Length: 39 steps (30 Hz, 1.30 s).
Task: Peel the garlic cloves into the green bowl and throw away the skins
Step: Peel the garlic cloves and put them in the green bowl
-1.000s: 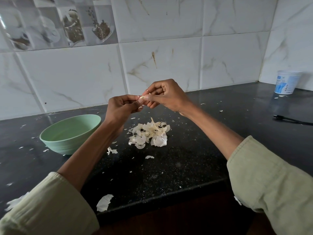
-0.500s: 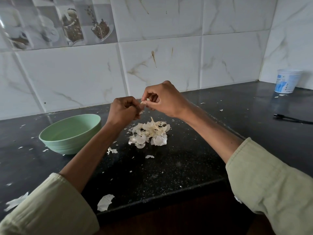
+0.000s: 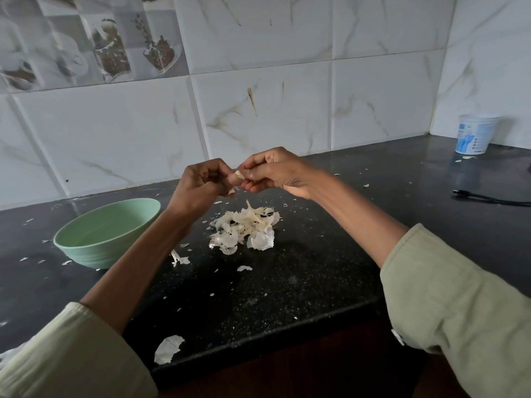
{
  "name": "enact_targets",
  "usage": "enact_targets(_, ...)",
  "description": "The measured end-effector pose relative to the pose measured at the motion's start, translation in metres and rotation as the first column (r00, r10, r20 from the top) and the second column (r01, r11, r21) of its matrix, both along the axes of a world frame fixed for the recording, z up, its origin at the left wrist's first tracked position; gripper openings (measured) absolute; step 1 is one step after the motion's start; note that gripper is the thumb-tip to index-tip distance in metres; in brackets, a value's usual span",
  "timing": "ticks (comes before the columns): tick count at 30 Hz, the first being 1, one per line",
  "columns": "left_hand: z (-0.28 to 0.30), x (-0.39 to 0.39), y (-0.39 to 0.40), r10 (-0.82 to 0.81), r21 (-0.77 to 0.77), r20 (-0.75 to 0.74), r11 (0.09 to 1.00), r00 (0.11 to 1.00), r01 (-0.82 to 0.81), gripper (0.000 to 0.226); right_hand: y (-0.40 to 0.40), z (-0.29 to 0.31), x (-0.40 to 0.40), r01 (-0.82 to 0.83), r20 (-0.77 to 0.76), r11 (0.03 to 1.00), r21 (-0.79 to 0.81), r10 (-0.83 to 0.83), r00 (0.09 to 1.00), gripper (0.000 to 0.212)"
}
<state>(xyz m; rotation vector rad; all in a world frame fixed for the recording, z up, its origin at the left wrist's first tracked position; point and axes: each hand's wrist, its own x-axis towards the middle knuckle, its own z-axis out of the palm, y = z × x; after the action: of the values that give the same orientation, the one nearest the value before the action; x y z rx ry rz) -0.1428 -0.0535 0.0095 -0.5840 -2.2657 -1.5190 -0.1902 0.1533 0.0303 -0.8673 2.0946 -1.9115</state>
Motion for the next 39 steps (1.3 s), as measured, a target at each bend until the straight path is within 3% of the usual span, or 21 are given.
enact_targets(2, 0.0006, -0.0012, 0.0005, -0.025, 0.021, -0.003, 0.999, 1.0, 0.025, 0.01, 0.0005, -0.0013, -0.0018, -0.012, 0.039, 0.999, -0.031, 0.014, 0.999, 0.026)
enact_targets(5, -0.0003, -0.0024, -0.0014, 0.018, 0.017, 0.019, 1.0, 1.0, -0.018, 0.01, -0.0026, -0.0026, -0.002, 0.02, -0.076, 1.0, -0.021, -0.022, 0.997, 0.025)
enact_targets(12, -0.005, -0.0042, -0.0003, 0.211, -0.352, -0.133, 0.903, 0.968, -0.245, 0.027, -0.0038, -0.0089, -0.0061, 0.233, -0.245, 0.972, 0.017, -0.222, 0.944, 0.018)
enact_targets(16, -0.002, 0.0019, -0.0034, 0.265, -0.31, -0.123, 0.905, 0.956, -0.29, 0.011, -0.003, -0.0095, -0.0066, 0.197, -0.226, 0.98, -0.003, -0.193, 0.955, 0.021)
enact_targets(21, 0.0012, 0.0042, -0.0046, 0.322, -0.303, -0.106, 0.891, 0.941, -0.339, 0.037, -0.0011, -0.0053, -0.008, 0.142, -0.179, 0.989, -0.051, -0.149, 0.973, 0.026)
enact_targets(26, 0.001, -0.0016, -0.0047, 0.271, -0.257, -0.133, 0.92, 0.953, -0.297, 0.008, -0.0011, -0.0055, -0.0075, 0.13, -0.229, 0.991, -0.038, -0.135, 0.964, 0.024)
enact_targets(29, 0.0025, 0.0008, -0.0044, 0.234, -0.198, -0.11, 0.947, 0.966, -0.252, 0.016, -0.0018, -0.0048, -0.0069, 0.144, -0.282, 0.989, -0.027, -0.145, 0.948, 0.023)
enact_targets(32, 0.0033, 0.0012, -0.0032, 0.222, -0.158, -0.075, 0.96, 0.972, -0.231, 0.008, -0.0015, -0.0046, -0.0082, 0.145, -0.308, 0.989, -0.025, -0.145, 0.94, 0.021)
enact_targets(39, -0.0022, -0.0019, -0.0052, 0.278, -0.37, -0.158, 0.873, 0.947, -0.318, 0.013, -0.0024, -0.0055, -0.0095, 0.187, -0.416, 0.982, -0.005, -0.172, 0.893, 0.019)
